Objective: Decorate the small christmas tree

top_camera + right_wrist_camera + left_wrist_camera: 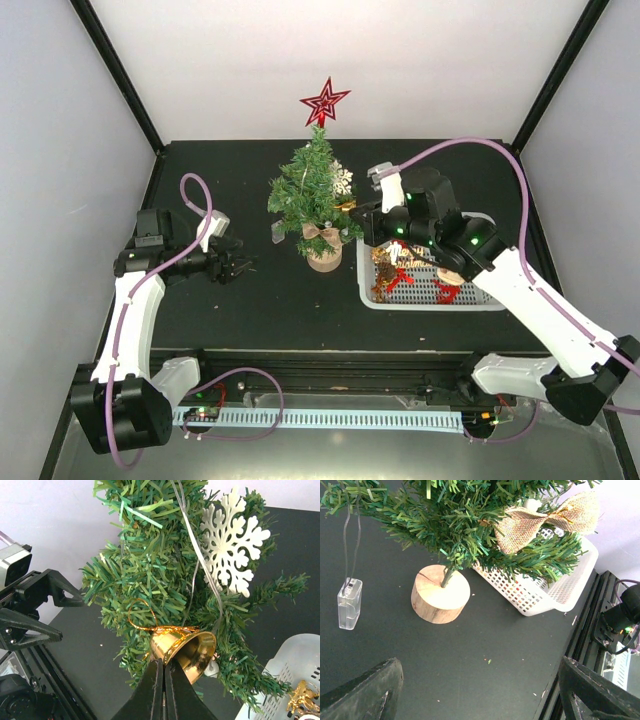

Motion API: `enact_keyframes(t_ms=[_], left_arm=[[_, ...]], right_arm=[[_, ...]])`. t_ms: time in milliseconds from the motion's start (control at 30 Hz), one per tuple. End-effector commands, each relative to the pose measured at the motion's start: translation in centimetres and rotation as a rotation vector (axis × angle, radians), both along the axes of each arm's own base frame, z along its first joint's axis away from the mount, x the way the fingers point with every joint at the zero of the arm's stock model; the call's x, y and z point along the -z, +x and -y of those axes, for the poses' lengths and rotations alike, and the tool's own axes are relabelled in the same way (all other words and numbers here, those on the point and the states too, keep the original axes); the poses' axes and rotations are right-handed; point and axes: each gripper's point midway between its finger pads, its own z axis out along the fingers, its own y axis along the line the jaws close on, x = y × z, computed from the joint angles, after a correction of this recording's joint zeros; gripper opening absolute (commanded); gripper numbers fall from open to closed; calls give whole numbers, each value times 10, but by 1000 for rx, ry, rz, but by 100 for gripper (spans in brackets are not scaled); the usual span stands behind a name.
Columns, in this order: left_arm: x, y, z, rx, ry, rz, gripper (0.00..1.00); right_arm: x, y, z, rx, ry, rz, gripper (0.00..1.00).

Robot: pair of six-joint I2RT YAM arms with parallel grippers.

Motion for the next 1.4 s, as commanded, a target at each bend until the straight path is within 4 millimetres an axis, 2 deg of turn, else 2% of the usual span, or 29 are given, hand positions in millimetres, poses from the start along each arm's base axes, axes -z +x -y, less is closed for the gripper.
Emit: enact_keyframes(t_ms=[0,167,767,1367], left_arm=[[-4,2,0,2,-5,26,85],[-4,1,0,2,-5,26,85],[-3,3,-1,-6,-5,20,85],[-3,3,-1,-13,0,26,85]], right_arm=[[-4,-4,6,19,10,21,1],[-6,-6,7,12,17,21,1],[12,-21,12,-14,20,-16,1],[15,-23,-11,-48,45,-38,1]])
